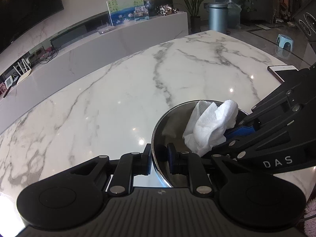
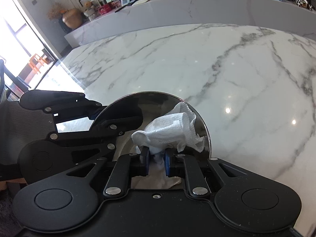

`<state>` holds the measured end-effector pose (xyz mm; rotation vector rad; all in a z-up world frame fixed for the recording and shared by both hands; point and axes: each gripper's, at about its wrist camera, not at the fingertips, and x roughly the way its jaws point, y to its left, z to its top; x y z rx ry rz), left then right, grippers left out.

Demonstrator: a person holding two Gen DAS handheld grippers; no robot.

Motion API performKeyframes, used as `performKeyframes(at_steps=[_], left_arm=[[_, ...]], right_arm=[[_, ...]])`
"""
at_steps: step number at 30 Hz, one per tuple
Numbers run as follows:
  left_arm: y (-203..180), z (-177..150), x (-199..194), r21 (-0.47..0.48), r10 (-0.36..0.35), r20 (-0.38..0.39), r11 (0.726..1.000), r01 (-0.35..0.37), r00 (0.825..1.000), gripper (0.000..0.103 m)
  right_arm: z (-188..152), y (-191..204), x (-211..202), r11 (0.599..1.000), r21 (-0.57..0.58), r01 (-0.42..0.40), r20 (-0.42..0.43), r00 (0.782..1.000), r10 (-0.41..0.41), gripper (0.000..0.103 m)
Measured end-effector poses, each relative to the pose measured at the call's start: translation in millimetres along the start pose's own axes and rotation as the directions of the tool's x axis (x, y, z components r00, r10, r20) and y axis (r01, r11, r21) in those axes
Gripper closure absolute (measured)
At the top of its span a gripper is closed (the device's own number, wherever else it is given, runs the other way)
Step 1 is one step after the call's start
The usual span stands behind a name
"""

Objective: Clean bowl
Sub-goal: 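Wipe the tissue around the bowl interior with the right gripper while the left gripper holds the rim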

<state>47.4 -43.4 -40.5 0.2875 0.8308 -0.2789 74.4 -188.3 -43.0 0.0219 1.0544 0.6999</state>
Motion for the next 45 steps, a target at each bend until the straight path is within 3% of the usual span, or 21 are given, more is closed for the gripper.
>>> performKeyframes(at_steps=[7, 12, 16, 20, 29, 38, 45], left_arm=[[5, 0, 1, -0.025, -0.014, -0.018, 1.0, 0.014, 1.0, 0.088], [5, 0, -5, -0.003, -0.018, 0.003, 1.0, 0.018, 1.0, 0.092], [-2, 1, -12, 0.057, 0.031, 0.057, 0.998, -0.035, 0.998, 0.095], [-10, 2, -20, 0.132, 0.075, 0.127, 0.987, -0.092, 0.989, 0.096], [-37, 0, -18, 0.273, 0.104, 0.199, 0.949, -0.157, 0.974, 0.096], [-41, 0, -12, 0.273, 0.1, 0.19, 0.95, -0.15, 0.977, 0.095], [-40, 1, -10, 0.27, 0.103, 0.195, 0.95, -0.154, 0.976, 0.094]], right_arm=[[-1, 5, 0, 0.998, -0.047, 0.028, 0.011, 1.0, -0.028, 0.09], [2, 2, -20, 1.0, -0.029, -0.011, 0.095, 0.995, 0.014, 0.09], [6, -1, -36, 0.999, -0.018, -0.041, 0.19, 0.981, 0.043, 0.09], [9, -4, -38, 0.999, -0.001, -0.034, 0.221, 0.975, 0.034, 0.09], [9, -6, -22, 0.998, 0.035, 0.051, 0.179, 0.982, -0.057, 0.09], [1, -14, -7, 0.994, 0.061, 0.094, 0.093, 0.991, -0.099, 0.091], [-4, -22, -2, 0.99, 0.134, -0.035, -0.001, 0.999, 0.036, 0.09]])
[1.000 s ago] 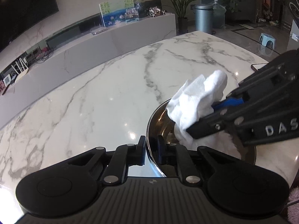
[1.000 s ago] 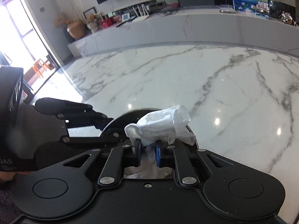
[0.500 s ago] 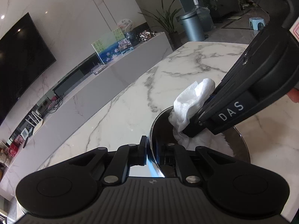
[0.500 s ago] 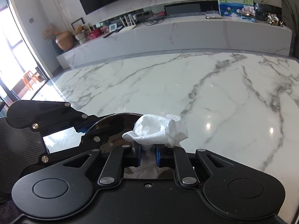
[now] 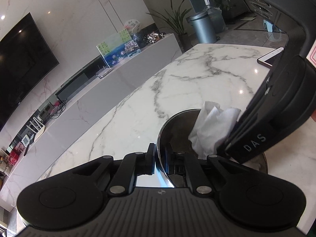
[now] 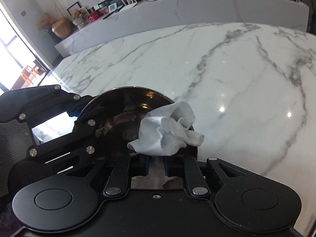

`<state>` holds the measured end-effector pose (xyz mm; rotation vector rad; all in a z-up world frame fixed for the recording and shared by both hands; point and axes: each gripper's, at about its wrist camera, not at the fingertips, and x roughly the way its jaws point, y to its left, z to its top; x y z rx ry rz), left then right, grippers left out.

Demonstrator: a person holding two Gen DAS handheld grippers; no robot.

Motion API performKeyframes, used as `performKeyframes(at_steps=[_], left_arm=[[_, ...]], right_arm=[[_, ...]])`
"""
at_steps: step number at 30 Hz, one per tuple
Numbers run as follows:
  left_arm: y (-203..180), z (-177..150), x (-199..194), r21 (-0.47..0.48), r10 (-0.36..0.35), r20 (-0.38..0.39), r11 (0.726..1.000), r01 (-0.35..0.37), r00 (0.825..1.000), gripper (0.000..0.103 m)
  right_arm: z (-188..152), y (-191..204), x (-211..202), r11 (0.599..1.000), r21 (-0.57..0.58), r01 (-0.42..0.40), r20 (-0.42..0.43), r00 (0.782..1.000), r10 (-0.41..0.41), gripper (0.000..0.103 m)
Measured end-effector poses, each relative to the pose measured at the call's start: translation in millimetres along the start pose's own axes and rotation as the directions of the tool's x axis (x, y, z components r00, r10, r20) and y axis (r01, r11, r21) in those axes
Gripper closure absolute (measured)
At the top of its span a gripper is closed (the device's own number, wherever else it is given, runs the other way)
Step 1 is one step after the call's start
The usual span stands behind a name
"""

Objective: Clean bowl
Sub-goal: 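Wipe the tissue around the bowl interior with the right gripper while the left gripper holds the rim, then tilt the bowl with the left gripper while the right gripper wipes inside with the tissue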

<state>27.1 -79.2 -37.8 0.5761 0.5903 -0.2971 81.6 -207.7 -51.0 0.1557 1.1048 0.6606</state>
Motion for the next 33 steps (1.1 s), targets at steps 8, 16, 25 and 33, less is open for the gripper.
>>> performKeyframes(at_steps=[8, 16, 25, 33], left_arm=[[3, -2, -1, 0.003, 0.004, -0.009, 1.0, -0.004, 1.0, 0.094], [2, -5, -2, 0.02, 0.003, -0.016, 1.0, -0.002, 1.0, 0.094], [0, -5, -2, 0.026, -0.001, -0.014, 1.0, 0.002, 1.0, 0.094], [-5, -5, -4, 0.06, 0.002, 0.014, 0.998, -0.003, 1.0, 0.094]], right_arm=[[-4, -3, 1, 0.993, 0.064, -0.104, -0.03, 0.994, 0.106, 0.09], [-4, 14, -8, 0.995, -0.075, 0.059, 0.042, 0.998, -0.056, 0.091], [-3, 18, -24, 0.991, -0.109, 0.072, 0.186, 0.981, -0.051, 0.091], [8, 1, -13, 0.997, 0.026, -0.068, 0.186, 0.981, 0.062, 0.091]])
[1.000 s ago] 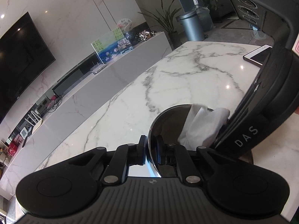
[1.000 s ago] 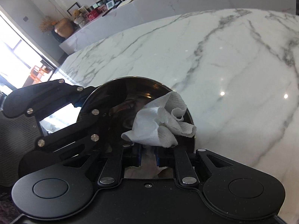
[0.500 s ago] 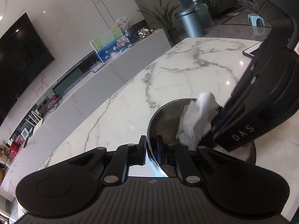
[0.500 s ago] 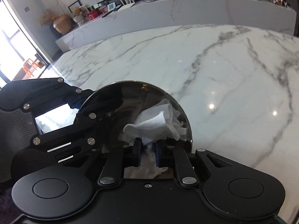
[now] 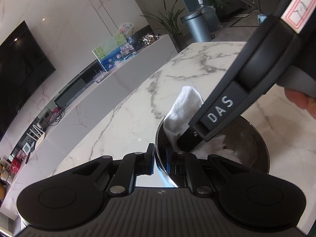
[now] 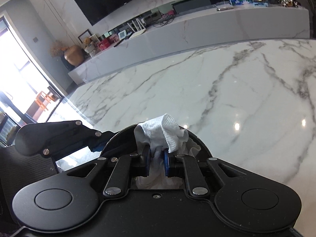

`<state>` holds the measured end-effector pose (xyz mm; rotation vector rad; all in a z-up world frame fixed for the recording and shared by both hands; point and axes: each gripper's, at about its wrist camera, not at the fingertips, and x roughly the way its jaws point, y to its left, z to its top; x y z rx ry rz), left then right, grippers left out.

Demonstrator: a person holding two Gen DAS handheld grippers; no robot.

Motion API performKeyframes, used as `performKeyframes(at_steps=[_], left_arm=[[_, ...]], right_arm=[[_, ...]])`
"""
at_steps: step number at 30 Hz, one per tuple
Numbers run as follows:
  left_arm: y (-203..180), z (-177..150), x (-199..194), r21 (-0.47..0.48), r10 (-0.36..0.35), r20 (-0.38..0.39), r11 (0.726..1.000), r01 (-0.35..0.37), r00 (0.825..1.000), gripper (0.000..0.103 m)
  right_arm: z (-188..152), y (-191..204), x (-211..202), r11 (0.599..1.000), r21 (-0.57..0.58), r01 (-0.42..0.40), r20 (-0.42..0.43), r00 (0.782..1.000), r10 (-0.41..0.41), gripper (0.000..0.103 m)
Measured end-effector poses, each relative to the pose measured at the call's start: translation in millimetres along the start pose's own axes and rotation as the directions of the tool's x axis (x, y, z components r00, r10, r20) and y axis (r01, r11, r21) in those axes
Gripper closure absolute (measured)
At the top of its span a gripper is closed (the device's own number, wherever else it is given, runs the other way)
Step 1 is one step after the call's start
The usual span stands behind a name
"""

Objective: Clean bowl
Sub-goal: 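Tilt the bowl with the left gripper while the right gripper wipes inside with the tissue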

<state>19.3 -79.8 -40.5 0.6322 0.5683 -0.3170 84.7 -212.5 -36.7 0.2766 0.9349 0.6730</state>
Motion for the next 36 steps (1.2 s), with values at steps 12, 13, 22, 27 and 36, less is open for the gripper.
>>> performKeyframes(at_steps=[12, 13, 22, 27, 36], left_arm=[[-2, -2, 2, -0.004, 0.003, -0.006, 1.0, -0.003, 1.0, 0.094], [-2, -2, 2, -0.003, 0.003, -0.007, 1.0, -0.003, 1.0, 0.094], [-2, -1, 2, -0.004, 0.004, -0.016, 1.0, -0.004, 1.0, 0.094], [-1, -1, 2, -0.007, -0.001, -0.022, 1.0, 0.0, 1.0, 0.094], [-2, 0, 2, 0.006, -0.007, -0.031, 1.0, 0.007, 0.999, 0.093]], right_arm=[[-4, -14, 17, 0.984, 0.133, -0.118, -0.115, 0.984, 0.134, 0.091], [-4, -16, 18, 0.981, 0.145, -0.129, -0.131, 0.98, 0.149, 0.091], [-5, -9, 19, 0.995, 0.068, -0.073, -0.224, 0.971, 0.086, 0.091], [-8, 8, 15, 0.996, -0.084, 0.008, -0.219, 0.975, -0.026, 0.092], [-22, 37, 9, 0.897, -0.391, 0.206, -0.102, 0.959, -0.265, 0.092]])
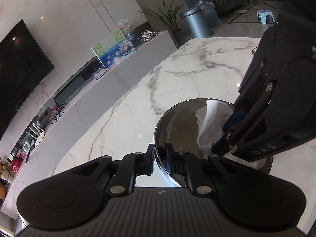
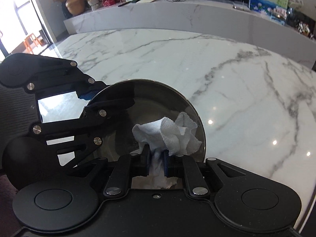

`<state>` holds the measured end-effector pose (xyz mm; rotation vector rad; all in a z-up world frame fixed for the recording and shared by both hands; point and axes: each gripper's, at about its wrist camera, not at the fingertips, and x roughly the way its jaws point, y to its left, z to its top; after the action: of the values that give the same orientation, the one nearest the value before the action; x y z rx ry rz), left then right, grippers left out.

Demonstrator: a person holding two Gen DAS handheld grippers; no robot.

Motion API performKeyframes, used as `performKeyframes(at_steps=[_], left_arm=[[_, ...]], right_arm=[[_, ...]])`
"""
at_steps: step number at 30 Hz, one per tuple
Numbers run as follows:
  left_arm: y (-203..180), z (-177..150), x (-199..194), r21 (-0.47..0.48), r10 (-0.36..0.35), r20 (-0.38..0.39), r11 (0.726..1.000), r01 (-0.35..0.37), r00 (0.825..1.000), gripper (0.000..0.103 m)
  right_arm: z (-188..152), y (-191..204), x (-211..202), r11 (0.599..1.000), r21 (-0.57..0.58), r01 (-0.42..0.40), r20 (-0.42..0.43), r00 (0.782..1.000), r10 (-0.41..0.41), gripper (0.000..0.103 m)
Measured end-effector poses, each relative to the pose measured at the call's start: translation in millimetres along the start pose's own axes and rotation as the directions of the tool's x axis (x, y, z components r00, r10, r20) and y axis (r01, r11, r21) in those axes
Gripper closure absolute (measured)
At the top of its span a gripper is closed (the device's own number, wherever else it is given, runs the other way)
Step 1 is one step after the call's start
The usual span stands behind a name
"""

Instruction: Clean bowl

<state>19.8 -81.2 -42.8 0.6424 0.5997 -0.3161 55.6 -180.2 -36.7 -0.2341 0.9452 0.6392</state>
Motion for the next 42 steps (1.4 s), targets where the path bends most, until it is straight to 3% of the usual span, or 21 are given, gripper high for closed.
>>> performKeyframes(at_steps=[3, 10, 17, 28, 35, 39, 42], left_arm=[[0, 0, 0, 0.002, 0.0, -0.003, 1.0, 0.0, 1.0, 0.092], [0, -1, 0, 0.0, 0.009, -0.003, 1.0, -0.009, 1.0, 0.093], [-1, 0, 1, 0.003, 0.006, 0.001, 1.0, -0.006, 1.0, 0.093], [2, -1, 1, 0.0, 0.005, -0.003, 1.0, -0.005, 1.0, 0.092], [5, -1, 1, -0.005, 0.011, -0.005, 1.0, -0.011, 1.0, 0.092], [4, -2, 1, 0.009, 0.014, -0.005, 1.0, -0.014, 1.0, 0.092], [3, -2, 2, 0.01, 0.007, -0.006, 1.0, -0.007, 1.0, 0.092]], right_arm=[[-1, 6, -5, 0.994, -0.077, 0.074, 0.029, 0.997, -0.072, 0.093], [3, 4, -17, 0.991, -0.088, 0.1, 0.099, 0.991, -0.091, 0.093], [4, 0, 0, 0.993, -0.057, 0.105, 0.025, 0.994, -0.104, 0.093], [1, -17, 7, 0.993, 0.102, -0.054, -0.017, 0.998, 0.056, 0.092], [-2, -24, 9, 0.954, 0.228, -0.192, 0.009, 0.981, 0.196, 0.092], [-1, -26, 1, 0.934, 0.276, -0.226, 0.069, 0.974, 0.215, 0.092], [4, -24, -9, 0.944, 0.256, -0.207, 0.127, 0.975, 0.18, 0.092]])
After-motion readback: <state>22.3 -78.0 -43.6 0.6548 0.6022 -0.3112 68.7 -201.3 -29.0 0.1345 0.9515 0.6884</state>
